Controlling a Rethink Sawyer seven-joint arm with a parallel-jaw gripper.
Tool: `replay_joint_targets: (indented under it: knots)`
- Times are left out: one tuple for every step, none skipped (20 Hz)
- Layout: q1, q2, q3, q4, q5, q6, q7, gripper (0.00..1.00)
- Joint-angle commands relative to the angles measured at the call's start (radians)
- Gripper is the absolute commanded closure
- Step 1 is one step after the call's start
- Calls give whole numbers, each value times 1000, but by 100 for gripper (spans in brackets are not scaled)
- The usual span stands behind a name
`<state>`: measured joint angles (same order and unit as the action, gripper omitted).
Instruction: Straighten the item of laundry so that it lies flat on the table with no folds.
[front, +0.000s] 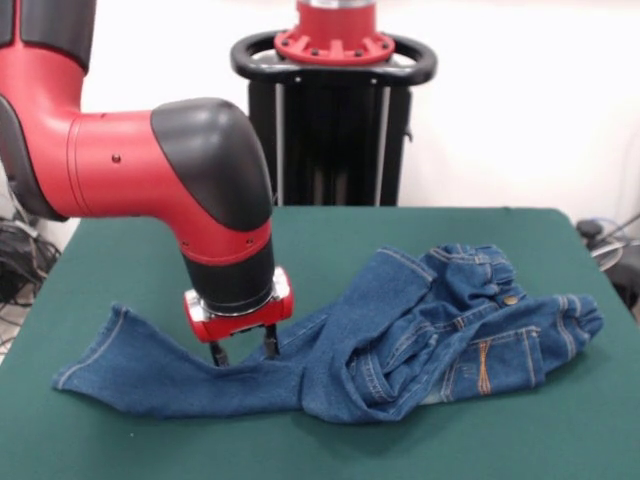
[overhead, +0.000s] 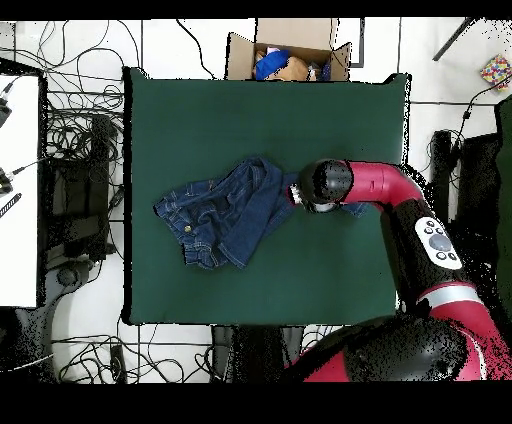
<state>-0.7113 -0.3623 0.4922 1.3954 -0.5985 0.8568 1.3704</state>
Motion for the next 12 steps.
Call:
replay_joint_targets:
  knots:
    - [10,-4,55,-69,-12,-94,-58,0]
    - [11,-4,55,-69,-12,-96,-57,0]
    - [12,-4,54,-69,-12,-97,-57,0]
    - [12,-4,53,-68,-12,-98,-56,0]
    - [13,-3,52,-68,-12,-100,-56,0]
    - [15,-6,51,-67,-11,-98,-55,0]
    - [17,-10,49,-66,-11,-98,-53,0]
    - [19,-12,49,-64,-9,-98,-52,0]
    - [21,-14,48,-61,-9,-99,-49,0]
    - [23,-18,46,-58,-9,-101,-44,0]
    - [27,-22,44,-54,-9,-104,-38,0]
    - [30,-25,42,-50,-11,-108,-32,0]
